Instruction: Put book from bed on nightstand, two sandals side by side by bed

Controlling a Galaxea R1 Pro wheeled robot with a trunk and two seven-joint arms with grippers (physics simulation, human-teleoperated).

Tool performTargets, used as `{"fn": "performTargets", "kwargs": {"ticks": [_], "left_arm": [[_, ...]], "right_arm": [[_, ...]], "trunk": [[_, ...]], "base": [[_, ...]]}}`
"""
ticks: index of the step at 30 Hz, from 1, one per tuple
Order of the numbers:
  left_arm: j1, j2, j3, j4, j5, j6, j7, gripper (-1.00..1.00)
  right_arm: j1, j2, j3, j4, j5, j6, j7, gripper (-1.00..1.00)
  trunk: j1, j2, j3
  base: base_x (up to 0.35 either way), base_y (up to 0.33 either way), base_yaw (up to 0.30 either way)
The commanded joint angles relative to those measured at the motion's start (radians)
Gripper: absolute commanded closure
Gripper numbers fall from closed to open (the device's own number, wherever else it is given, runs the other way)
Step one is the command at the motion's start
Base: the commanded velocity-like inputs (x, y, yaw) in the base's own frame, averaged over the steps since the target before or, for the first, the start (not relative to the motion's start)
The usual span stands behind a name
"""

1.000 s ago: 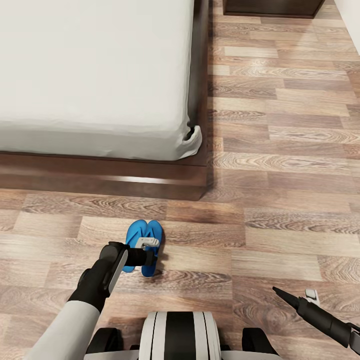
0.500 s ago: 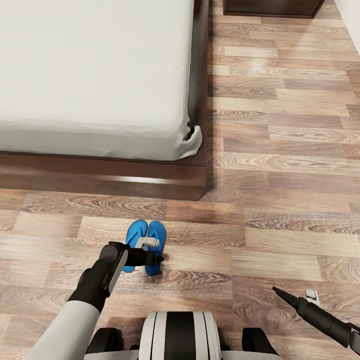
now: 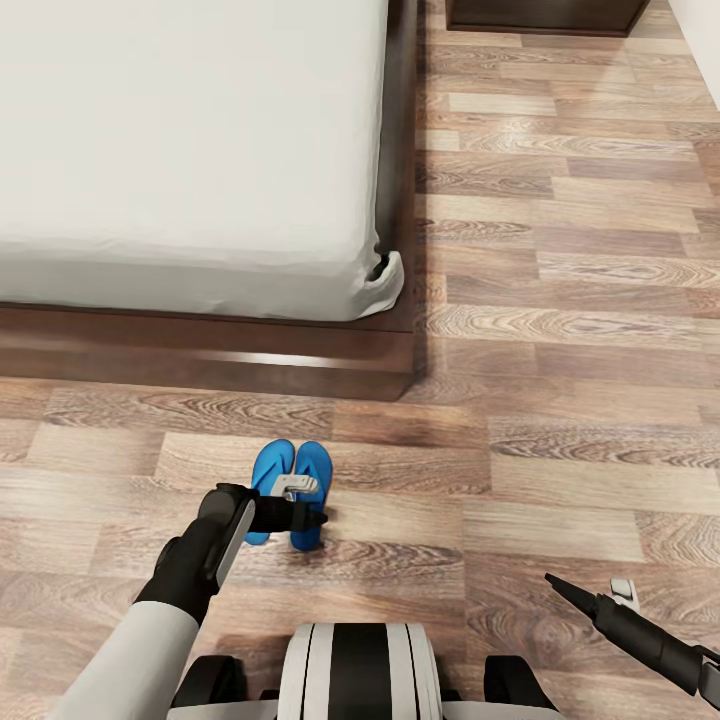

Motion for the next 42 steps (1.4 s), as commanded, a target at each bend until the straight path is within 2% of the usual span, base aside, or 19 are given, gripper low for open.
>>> {"fn": "performTargets", "kwargs": {"ticks": [1, 20, 42], "left_arm": [[0.0, 0.0, 0.0, -0.001, -0.003, 0.004, -0.004, -1.0], [0.0, 0.009, 0.004, -0.001, 0.001, 0.004, -0.006, -1.0], [0.0, 0.019, 0.003, -0.004, 0.003, 0.004, -0.017, -1.0]], "right_arm": [[0.0, 0.0, -0.008, 0.001, 0.005, 0.011, 0.004, -1.0], [0.0, 0.0, -0.008, 0.003, 0.005, 0.011, 0.004, -1.0], [0.0, 0.0, -0.008, 0.007, 0.007, 0.012, 0.004, -1.0]], "trunk": [[0.0, 0.0, -0.001], [0.0, 0.0, -0.001], [-0.01, 0.005, 0.085]], "base": [[0.0, 0.0, 0.0], [0.0, 0.0, 0.0], [0.0, 0.0, 0.0]]}}
